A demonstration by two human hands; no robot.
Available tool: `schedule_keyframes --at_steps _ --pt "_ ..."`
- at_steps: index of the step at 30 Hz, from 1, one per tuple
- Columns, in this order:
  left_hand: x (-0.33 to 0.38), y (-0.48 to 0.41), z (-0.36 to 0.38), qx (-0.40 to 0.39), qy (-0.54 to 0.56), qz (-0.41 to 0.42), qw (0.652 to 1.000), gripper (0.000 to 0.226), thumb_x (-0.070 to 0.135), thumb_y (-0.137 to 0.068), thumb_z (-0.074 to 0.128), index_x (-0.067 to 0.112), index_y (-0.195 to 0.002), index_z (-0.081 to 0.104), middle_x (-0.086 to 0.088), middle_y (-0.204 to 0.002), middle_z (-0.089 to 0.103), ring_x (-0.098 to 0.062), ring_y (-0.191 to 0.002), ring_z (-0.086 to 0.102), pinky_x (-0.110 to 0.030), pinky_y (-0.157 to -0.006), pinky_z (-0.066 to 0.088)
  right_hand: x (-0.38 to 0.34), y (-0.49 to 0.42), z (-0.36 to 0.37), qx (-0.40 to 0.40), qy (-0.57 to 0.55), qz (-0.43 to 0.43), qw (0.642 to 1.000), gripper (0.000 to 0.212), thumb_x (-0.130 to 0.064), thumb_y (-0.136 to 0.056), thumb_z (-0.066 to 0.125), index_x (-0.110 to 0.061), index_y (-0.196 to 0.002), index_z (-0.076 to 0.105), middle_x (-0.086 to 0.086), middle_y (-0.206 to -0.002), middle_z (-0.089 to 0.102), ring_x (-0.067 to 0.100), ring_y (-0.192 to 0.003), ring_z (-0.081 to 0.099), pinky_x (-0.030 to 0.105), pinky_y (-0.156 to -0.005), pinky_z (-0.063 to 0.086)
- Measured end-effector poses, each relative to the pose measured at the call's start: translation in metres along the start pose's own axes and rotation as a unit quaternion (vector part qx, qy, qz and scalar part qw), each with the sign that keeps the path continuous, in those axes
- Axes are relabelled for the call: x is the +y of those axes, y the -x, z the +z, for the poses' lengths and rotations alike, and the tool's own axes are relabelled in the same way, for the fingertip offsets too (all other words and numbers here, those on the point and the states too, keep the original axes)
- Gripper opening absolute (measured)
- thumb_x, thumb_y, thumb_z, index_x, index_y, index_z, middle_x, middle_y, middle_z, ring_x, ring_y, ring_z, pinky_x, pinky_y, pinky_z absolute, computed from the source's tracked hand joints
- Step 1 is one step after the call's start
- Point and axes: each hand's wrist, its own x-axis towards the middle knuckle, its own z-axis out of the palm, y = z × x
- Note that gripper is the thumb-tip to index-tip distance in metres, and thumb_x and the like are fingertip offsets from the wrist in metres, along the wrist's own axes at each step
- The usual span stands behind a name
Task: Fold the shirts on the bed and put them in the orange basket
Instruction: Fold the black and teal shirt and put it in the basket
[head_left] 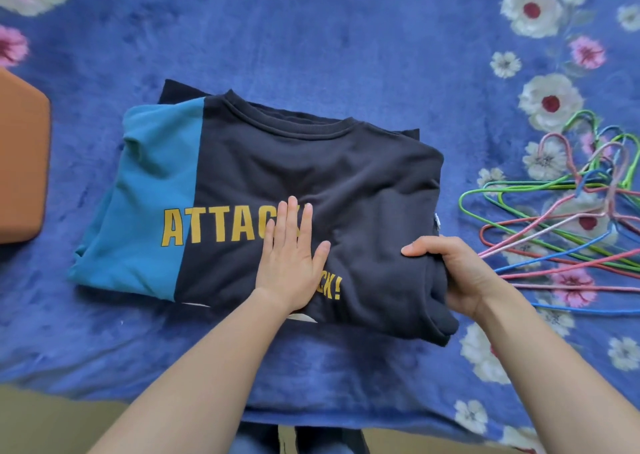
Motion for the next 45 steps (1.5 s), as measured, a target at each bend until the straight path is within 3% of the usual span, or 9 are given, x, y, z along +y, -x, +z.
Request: schedule_keyframes --at_steps 5,10,16,21,27,32,38,41,45 --pt "-0.020 -0.027 -0.019 -0.148 0.253 0.005 0.956 0.051 0.030 -0.103 0.030 0.019 -0.151 0.018 0.005 -0.153 -0.010 -0.017 -0.145 -0.013 -0.035 -0.116 -0.008 -0.016 0.007 0.067 -0.042 -0.013 -0.077 0.996 0.043 -0.004 -0.060 0.061 0.004 -0.102 0.063 0.020 -0.094 0.063 0.032 -0.085 0.062 0.033 -0.072 0.055" --pt "-0.099 -0.015 -0.104 -0.185 0.750 -0.210 0.599 0.043 0.035 -0.097 0.032 0.015 -0.119 0.064 -0.003 -0.122 0.066 -0.016 -0.115 0.060 -0.031 -0.102 0.040 -0.018 -0.008 0.167 -0.062 0.032 -0.148 0.987 0.044 -0.013 -0.055 0.065 -0.011 -0.098 0.053 0.016 -0.084 0.045 0.037 -0.073 0.036 0.042 -0.066 0.032" --pt "-0.222 0.004 -0.141 -0.102 0.821 -0.273 0.491 0.070 0.053 -0.065 0.066 0.009 -0.120 0.065 -0.013 -0.126 0.062 -0.029 -0.113 0.061 -0.050 -0.100 0.045 0.016 -0.059 0.288 -0.060 0.127 -0.156 0.978 0.027 -0.014 -0.070 0.058 -0.018 -0.096 0.049 0.001 -0.052 0.047 0.014 -0.034 0.040 0.019 -0.033 0.029" --pt "-0.259 0.007 -0.148 -0.203 0.743 -0.263 0.581 0.057 0.059 -0.090 0.033 0.018 -0.117 0.061 -0.004 -0.112 0.070 -0.019 -0.088 0.070 -0.038 -0.078 0.047 0.067 -0.091 0.320 -0.059 0.286 -0.092 0.952 0.048 -0.024 -0.091 0.055 -0.026 -0.137 0.042 0.003 -0.077 0.062 0.012 -0.061 0.057 0.026 -0.057 0.046" --pt "-0.240 0.004 -0.132 -0.077 0.423 -0.140 0.892 0.023 0.033 -0.092 0.058 0.022 -0.112 0.060 0.003 -0.109 0.069 -0.011 -0.099 0.064 -0.033 -0.088 0.051 0.079 -0.059 0.276 0.246 0.304 -0.330 0.859 0.021 -0.012 -0.089 0.059 -0.031 -0.099 0.064 -0.011 -0.084 0.065 0.007 -0.076 0.057 0.012 -0.069 0.044" --pt "-0.241 0.006 -0.128 0.054 0.340 -0.165 0.924 0.020 0.026 -0.099 0.044 0.016 -0.111 0.057 0.005 -0.092 0.064 -0.020 -0.096 0.057 -0.025 -0.071 0.032 0.078 -0.082 0.248 0.311 0.520 -0.298 0.738 0.064 -0.051 -0.087 0.044 -0.032 -0.147 0.032 -0.007 -0.155 0.024 0.011 -0.143 0.018 0.029 -0.113 0.016" --pt "-0.215 -0.012 -0.128 0.177 0.131 0.009 0.975 0.045 0.019 -0.088 0.044 0.015 -0.133 0.048 -0.010 -0.137 0.043 -0.026 -0.124 0.036 -0.042 -0.098 0.031 0.087 -0.107 0.252 0.316 0.609 -0.308 0.660 0.069 -0.050 -0.085 0.032 -0.029 -0.151 0.021 -0.001 -0.160 0.006 0.017 -0.145 -0.006 0.034 -0.114 -0.006" --pt "-0.193 -0.049 -0.124 0.117 0.027 0.178 0.977 0.048 0.030 -0.094 0.033 0.023 -0.140 0.044 -0.005 -0.152 0.033 -0.022 -0.141 0.020 -0.042 -0.110 0.013 0.103 -0.108 0.254 0.334 0.609 -0.332 0.638 0.068 -0.042 -0.087 0.041 -0.024 -0.150 0.024 0.002 -0.159 0.012 0.022 -0.147 0.001 0.039 -0.116 0.001" --pt "-0.205 -0.108 -0.111 0.004 -0.086 0.081 0.993 0.056 0.050 -0.099 0.014 0.034 -0.151 0.001 0.000 -0.160 -0.012 -0.022 -0.145 -0.016 -0.042 -0.112 -0.017 0.122 -0.110 0.247 0.303 0.662 -0.326 0.603 0.068 -0.041 -0.088 0.042 -0.019 -0.150 0.025 0.005 -0.158 0.017 0.024 -0.147 0.008 0.041 -0.118 0.004"
